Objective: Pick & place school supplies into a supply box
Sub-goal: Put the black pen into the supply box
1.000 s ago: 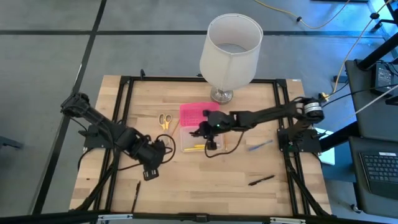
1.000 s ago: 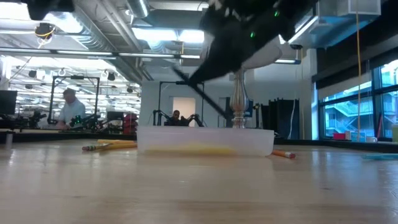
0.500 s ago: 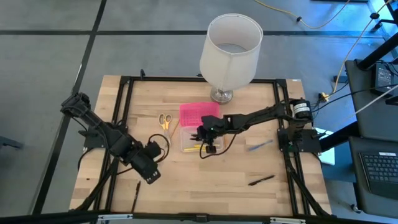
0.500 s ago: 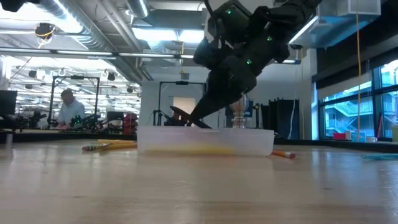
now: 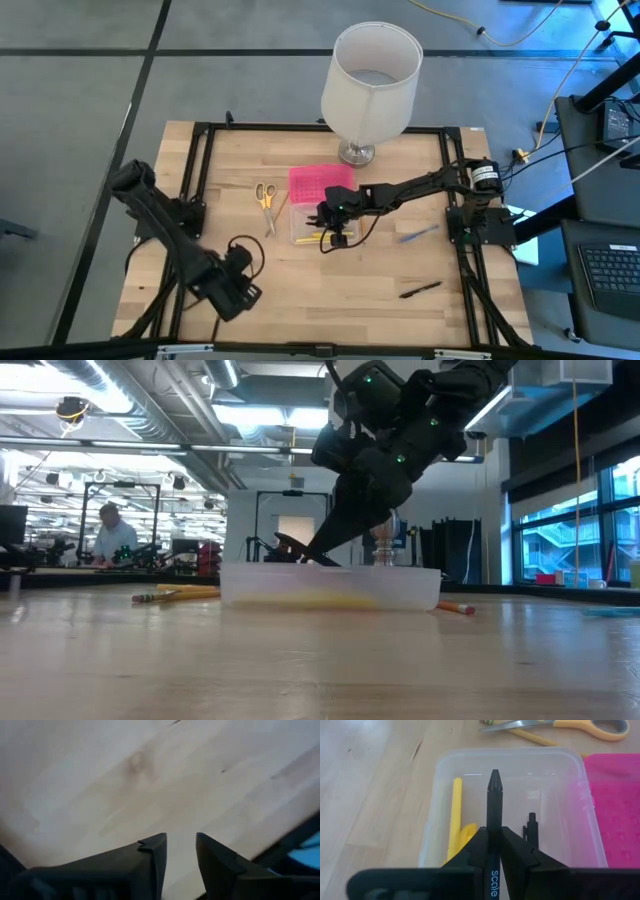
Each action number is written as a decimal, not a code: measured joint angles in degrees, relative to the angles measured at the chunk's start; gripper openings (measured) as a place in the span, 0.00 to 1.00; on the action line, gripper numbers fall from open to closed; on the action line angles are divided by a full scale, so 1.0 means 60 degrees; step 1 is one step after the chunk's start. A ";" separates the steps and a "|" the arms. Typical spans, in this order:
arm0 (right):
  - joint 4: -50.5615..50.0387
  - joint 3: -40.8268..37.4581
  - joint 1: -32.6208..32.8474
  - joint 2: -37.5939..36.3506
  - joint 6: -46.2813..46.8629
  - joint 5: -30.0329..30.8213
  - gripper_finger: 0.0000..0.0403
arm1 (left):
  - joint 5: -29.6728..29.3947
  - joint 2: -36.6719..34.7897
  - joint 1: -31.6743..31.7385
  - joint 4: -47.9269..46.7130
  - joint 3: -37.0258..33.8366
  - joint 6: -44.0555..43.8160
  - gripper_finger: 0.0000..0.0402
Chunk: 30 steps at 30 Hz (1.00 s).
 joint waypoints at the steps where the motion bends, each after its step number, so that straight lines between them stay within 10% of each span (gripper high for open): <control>1: -0.0003 0.0000 0.0000 0.0000 0.0000 0.0000 0.10 | -0.0004 0.0169 -0.0052 0.0033 0.0000 -0.0229 0.24; 30: -0.0169 -0.0116 -0.0036 0.0261 -0.0273 0.0001 0.18 | 0.0238 0.2026 -0.0263 0.1774 0.0004 -0.1368 0.25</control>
